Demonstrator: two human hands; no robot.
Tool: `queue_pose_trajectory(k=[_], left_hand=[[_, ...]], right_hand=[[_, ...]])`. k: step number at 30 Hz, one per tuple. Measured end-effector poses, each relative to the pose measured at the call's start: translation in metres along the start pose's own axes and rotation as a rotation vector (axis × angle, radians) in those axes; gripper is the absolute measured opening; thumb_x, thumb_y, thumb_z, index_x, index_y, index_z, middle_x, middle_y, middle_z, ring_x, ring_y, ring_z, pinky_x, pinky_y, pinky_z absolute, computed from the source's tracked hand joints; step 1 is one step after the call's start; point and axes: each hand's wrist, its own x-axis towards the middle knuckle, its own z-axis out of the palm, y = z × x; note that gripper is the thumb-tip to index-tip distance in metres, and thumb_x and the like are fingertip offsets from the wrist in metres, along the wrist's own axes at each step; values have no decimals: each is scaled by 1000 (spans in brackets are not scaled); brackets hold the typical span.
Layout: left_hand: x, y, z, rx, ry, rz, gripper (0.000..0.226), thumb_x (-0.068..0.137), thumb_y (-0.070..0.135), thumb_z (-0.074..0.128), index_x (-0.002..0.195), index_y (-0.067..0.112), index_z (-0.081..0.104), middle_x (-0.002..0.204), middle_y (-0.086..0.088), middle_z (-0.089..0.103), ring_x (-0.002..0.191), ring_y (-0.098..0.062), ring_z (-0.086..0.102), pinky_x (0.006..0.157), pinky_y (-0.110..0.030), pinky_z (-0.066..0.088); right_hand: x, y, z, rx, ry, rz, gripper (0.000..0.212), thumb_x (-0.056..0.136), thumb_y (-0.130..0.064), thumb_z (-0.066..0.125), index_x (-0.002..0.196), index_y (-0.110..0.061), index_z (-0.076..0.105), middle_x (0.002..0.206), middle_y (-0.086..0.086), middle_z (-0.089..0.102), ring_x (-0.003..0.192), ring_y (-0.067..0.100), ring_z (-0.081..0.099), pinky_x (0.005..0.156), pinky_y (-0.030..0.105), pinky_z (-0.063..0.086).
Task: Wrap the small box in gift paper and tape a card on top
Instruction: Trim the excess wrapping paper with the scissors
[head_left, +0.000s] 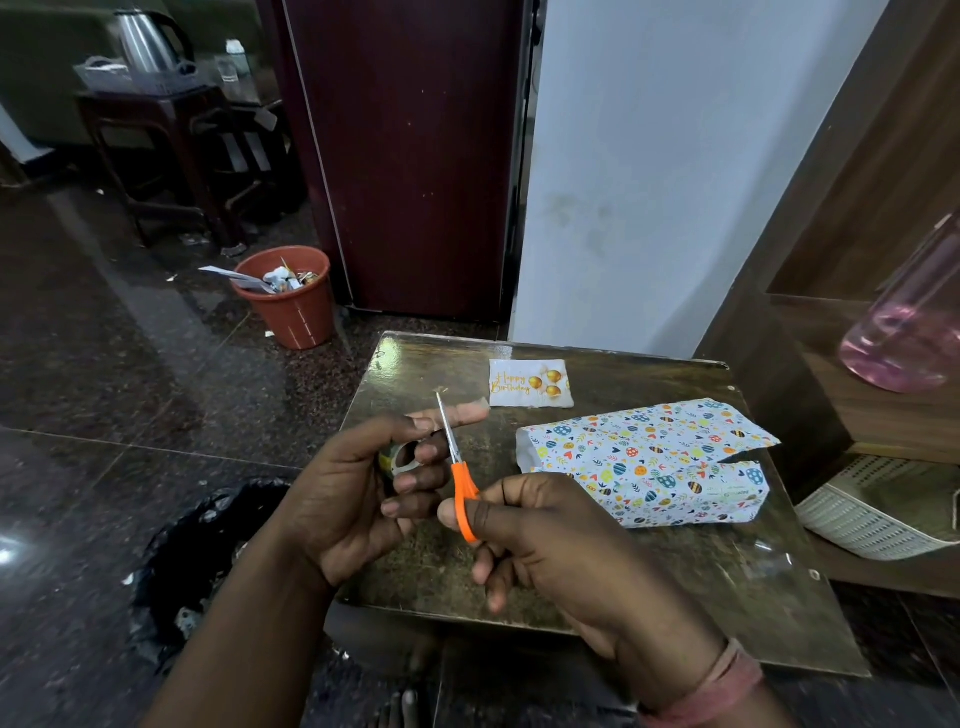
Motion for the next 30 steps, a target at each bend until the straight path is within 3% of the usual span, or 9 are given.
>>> queue_pose_trajectory(k=[3, 9, 14, 17, 22, 24, 27, 30], left_hand=[[2, 0, -1, -2, 51, 19, 48, 92, 15, 45, 132, -3, 66, 74, 3, 41, 51, -3, 36, 42, -15, 20], [5, 4, -7, -108, 102, 121, 52, 92, 16, 46, 138, -4, 60, 78, 3, 40, 58, -4, 27, 42, -16, 25], [7, 2, -5, -75, 101, 137, 52, 90, 18, 50, 137, -2, 62, 78, 4, 44, 59, -4, 29, 42, -16, 28], [7, 0, -5, -44, 94, 138, 52, 90, 18, 51, 137, -1, 62, 79, 4, 44, 59, -5, 29, 43, -16, 28], [7, 0, -3, -51, 107, 136, 50, 90, 17, 49, 134, -1, 65, 79, 3, 44, 57, -5, 31, 42, -17, 28], [7, 0, -2, -59, 105, 135, 50, 91, 16, 48, 134, -2, 64, 78, 3, 44, 57, -5, 31, 41, -16, 28], [7, -1, 0, -63, 103, 130, 50, 91, 16, 48, 134, -2, 64, 78, 2, 43, 56, -5, 31, 40, -16, 28], [7, -2, 1, -50, 99, 122, 50, 90, 16, 48, 134, -2, 64, 78, 2, 43, 56, -5, 31, 41, -17, 27]], right_hand=[[1, 2, 2, -8, 15, 12, 25, 89, -23, 78, 81, -3, 65, 56, 9, 58, 51, 27, 51, 49, 34, 45], [-2, 7, 10, -190, 33, 74, 29, 96, -32, 69, 80, -9, 62, 60, 7, 64, 46, 23, 61, 59, 36, 48], [-1, 16, 20, -406, 74, 117, 30, 99, -41, 58, 82, -17, 62, 68, 8, 73, 63, 27, 75, 71, 37, 56], [-3, 17, 23, -588, 164, 46, 32, 96, -40, 62, 80, -13, 65, 72, 12, 74, 55, 18, 73, 57, 29, 54], [2, 23, 21, -733, 303, -20, 39, 86, -39, 71, 66, -7, 63, 63, 13, 69, 52, 24, 70, 55, 37, 56], [4, 27, 22, -801, 343, -47, 40, 88, -42, 68, 64, -12, 59, 65, 12, 68, 60, 26, 70, 58, 38, 54], [5, 29, 26, -951, 360, -117, 34, 97, -40, 55, 81, -12, 64, 85, 13, 70, 83, 31, 68, 61, 33, 39], [3, 28, 32, -1005, 355, -172, 34, 102, -35, 45, 94, -9, 66, 95, 14, 70, 90, 30, 67, 63, 29, 30]])
